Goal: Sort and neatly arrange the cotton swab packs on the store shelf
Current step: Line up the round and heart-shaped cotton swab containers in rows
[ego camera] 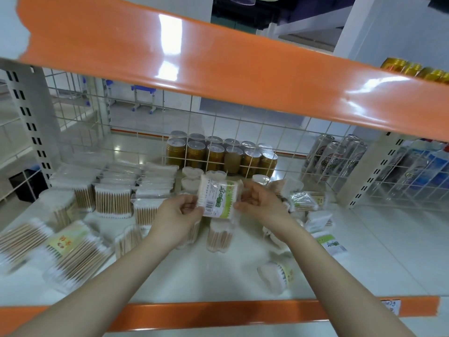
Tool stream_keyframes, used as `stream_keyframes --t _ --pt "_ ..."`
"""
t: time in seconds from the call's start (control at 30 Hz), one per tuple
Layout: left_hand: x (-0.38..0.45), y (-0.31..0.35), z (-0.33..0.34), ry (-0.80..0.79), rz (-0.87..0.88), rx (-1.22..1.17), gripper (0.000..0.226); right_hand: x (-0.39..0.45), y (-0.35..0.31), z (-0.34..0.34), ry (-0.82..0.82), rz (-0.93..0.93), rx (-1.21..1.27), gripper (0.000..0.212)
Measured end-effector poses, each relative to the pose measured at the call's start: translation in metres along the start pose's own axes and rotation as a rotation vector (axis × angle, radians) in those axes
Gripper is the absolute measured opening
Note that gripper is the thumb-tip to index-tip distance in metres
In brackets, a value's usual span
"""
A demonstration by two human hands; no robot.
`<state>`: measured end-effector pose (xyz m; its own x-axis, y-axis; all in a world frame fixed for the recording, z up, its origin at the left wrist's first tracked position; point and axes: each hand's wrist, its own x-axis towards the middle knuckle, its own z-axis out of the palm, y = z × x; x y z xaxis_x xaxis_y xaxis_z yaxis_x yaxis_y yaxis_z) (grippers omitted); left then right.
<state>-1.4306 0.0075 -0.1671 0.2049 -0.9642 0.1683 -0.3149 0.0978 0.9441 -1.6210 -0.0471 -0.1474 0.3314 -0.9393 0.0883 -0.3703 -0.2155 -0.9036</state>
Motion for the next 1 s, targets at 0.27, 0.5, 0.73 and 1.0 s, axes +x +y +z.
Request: stream_keyframes --t 0.27,0.5,0.73,1.0 --pt "-0.003 0.005 0.001 -0.038 -0.036 -0.084 0.05 -0.003 0.005 0.005 -0.011 -0.02 -0.033 0.042" --pt "-0.007 0.0 0.0 -0.058 -0.013 -0.134 0.049 0.001 -0.003 -0.003 -0.002 -0.036 0.03 0.028" --pt "-0.009 -0.007 0.0 -0.063 0.053 -0.045 0.031 0.006 -0.016 -0.006 0.056 -0.075 -0.051 0.023" --pt "-0.015 -0.005 0.001 0.009 0.162 0.184 0.023 0.009 -0.026 -0.008 0.095 -0.126 -0.04 0.016"
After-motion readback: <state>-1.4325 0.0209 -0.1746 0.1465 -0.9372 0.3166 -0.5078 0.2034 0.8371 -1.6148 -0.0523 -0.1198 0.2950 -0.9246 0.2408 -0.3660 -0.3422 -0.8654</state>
